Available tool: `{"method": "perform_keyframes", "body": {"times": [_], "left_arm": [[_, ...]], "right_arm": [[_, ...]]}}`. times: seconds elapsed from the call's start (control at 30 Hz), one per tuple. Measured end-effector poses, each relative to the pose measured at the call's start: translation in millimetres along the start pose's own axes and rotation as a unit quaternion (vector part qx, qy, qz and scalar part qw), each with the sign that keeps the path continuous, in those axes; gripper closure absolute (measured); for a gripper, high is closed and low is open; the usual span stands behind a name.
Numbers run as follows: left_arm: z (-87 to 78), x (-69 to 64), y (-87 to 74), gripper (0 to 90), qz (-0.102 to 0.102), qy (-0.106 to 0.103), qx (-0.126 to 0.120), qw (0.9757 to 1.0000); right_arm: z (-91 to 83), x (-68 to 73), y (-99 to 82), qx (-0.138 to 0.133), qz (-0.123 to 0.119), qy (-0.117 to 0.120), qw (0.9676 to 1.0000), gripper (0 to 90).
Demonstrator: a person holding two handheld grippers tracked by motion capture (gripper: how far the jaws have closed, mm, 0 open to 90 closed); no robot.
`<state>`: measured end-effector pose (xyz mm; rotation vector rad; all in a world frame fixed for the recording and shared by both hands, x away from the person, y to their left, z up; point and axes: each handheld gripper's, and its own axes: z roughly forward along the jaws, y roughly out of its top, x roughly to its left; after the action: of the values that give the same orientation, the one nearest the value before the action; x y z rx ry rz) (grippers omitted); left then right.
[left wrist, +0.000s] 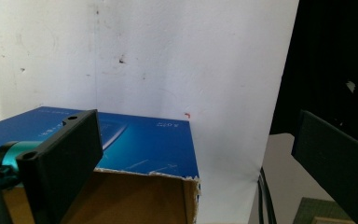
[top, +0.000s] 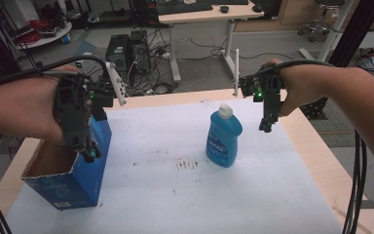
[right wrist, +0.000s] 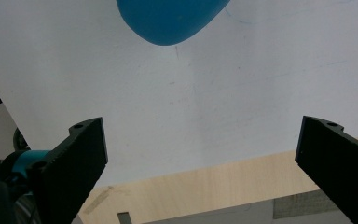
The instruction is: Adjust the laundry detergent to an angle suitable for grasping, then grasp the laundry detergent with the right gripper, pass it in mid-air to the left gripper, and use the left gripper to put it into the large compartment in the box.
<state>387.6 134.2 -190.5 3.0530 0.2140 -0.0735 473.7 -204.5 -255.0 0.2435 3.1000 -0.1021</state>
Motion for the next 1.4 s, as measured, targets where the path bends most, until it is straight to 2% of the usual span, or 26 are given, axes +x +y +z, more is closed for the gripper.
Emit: {"method": "perform_keyframes", "body": {"times": [0.2, 0.23, 0.27, 0.73, 1.4], "left_arm": [[-0.5, -2.1, 0.2, 1.7, 0.002, 0.002, 0.0, 1.0], [-0.7, -2.5, 0.1, 1.7, 0.002, 0.003, 0.0, 1.0], [-0.7, -2.8, -0.1, 1.7, 0.002, 0.002, 0.0, 1.0], [2.0, -7.3, 2.5, 1.7, -0.004, 0.005, 0.0, 1.0], [-1.8, -10.9, -1.2, 1.7, -0.008, 0.011, 0.002, 0.9999]], "right_arm": [[-0.4, 2.7, -0.8, 0.001, 0.006, -0.001, 1.0, 1.5], [-0.6, 2.8, -1.0, 0.001, 0.001, -0.002, 1.0, 1.5], [-1.0, 4.0, -0.9, 0.003, 0.006, 0.0, 1.0, 1.5], [-5.2, 9.2, 0.5, -0.01, -0.002, -0.007, 0.9999, 1.5], [-1.2, 9.0, -0.8, -0.008, -0.002, -0.006, 0.9999, 1.5]]}}
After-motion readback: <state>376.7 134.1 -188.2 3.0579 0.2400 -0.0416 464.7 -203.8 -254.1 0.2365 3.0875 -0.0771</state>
